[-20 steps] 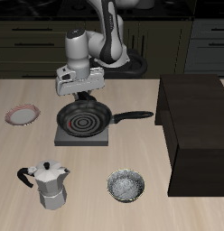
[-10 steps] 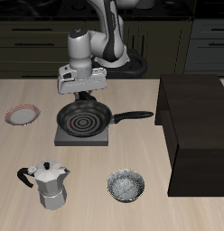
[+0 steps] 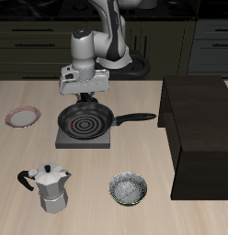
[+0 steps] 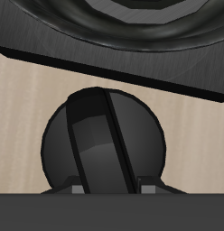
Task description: Turn off the stove
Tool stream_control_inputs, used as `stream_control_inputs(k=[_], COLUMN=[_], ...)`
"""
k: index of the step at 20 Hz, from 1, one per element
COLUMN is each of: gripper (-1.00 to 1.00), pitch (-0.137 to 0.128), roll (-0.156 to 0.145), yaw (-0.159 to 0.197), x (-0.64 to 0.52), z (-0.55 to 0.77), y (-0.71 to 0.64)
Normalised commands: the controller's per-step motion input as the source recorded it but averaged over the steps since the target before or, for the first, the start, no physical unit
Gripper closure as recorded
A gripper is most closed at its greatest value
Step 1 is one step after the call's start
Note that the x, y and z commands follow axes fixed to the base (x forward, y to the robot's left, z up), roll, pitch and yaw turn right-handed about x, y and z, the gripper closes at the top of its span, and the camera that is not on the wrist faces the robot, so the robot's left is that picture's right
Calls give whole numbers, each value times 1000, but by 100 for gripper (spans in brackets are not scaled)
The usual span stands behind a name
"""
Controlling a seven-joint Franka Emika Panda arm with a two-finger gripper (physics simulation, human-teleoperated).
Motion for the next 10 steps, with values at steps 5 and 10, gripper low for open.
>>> stream_control_inputs(k=[5, 10], gripper=[100, 100], pitch=[-7, 2], roll=[-9, -2], yaw=[-36, -37], x=[27, 26], z=[118, 88], y=[32, 32])
